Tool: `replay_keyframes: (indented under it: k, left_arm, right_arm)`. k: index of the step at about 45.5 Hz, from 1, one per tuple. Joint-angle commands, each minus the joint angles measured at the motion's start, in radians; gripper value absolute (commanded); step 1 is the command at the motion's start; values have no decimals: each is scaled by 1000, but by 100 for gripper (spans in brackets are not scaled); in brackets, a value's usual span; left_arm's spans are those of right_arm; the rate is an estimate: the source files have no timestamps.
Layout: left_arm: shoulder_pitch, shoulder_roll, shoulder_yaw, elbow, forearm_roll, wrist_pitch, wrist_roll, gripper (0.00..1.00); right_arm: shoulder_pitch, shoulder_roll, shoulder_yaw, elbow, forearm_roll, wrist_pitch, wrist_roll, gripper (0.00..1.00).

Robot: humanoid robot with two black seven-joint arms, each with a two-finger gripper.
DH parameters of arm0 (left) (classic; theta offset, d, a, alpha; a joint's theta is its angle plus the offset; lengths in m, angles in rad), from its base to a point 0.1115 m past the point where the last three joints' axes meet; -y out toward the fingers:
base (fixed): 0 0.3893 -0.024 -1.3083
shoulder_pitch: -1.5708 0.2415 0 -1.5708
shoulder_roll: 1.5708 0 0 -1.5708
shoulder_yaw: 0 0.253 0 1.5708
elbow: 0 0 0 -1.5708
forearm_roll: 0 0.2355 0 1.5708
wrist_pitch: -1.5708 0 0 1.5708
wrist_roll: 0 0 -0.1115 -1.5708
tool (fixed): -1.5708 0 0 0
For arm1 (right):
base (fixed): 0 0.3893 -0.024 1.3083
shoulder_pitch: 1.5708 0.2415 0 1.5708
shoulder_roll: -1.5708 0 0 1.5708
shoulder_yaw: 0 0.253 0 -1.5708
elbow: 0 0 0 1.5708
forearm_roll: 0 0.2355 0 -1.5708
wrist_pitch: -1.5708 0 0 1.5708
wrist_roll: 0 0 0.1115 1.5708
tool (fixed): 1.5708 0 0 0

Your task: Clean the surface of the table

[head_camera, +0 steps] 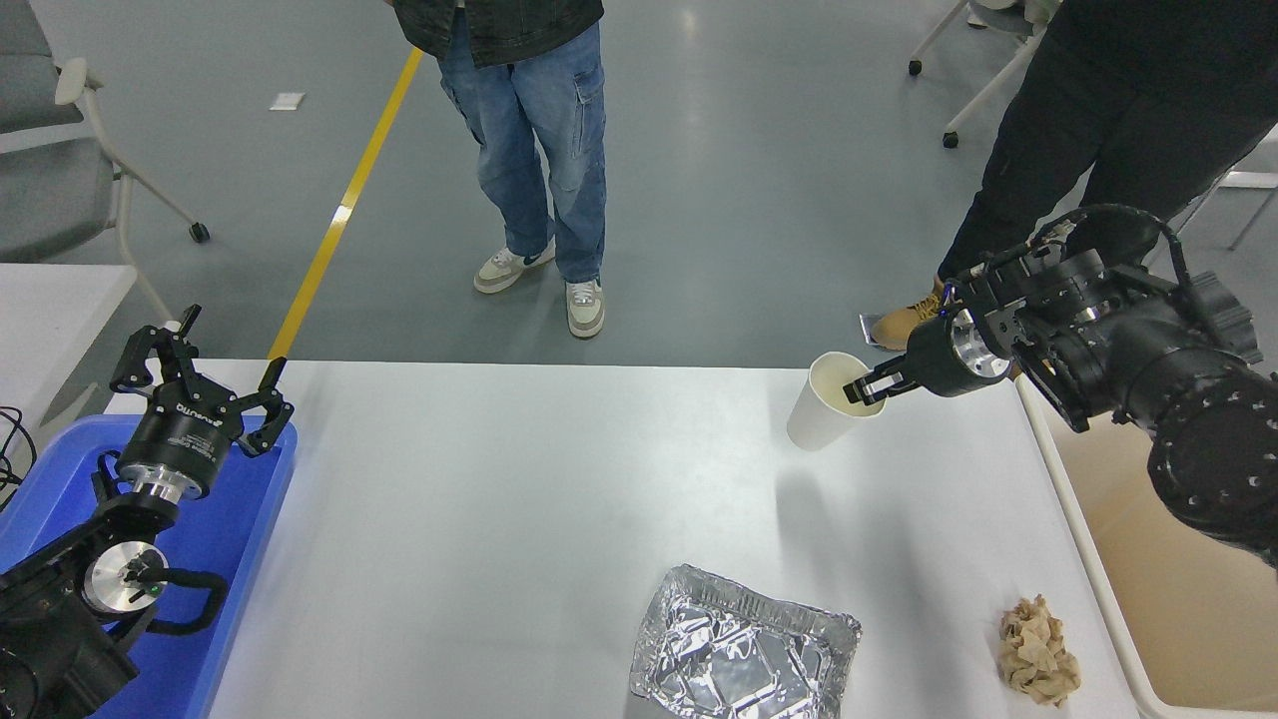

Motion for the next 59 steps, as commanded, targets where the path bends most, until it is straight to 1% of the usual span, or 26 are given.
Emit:
replay_keyframes:
  k: [1,12,23,28,35,45,52,59]
  left_arm:
    - [0,0,0,0,0,-1,0,100]
    - [0,0,0,0,0,1,0,100]
    - [0,-1,0,0,0,-1,0,100]
    - [0,0,0,0,0,1,0,100]
    - [0,0,0,0,0,1,0,100]
    - [0,0,0,0,0,-1,0,100]
    - [0,0,0,0,0,-1,0,100]
    - [0,0,0,0,0,-1,0,100]
  right_arm:
    - [52,-101,19,2,141,4,19,0]
    - [44,-159,66,-8,258,21,19,0]
    - [25,-222,122,-18,330,29,19,0]
    - [-12,-250,135,-65,356,30,19,0]
    - [-124,-284,170,-192,405,29,13,0]
    - [-230,-298,279,-263,433,23,-101,0]
    - [-273,-308,346,-291,433,18,-214,0]
    - [-296,-328,400,-292,433,10,-354,0]
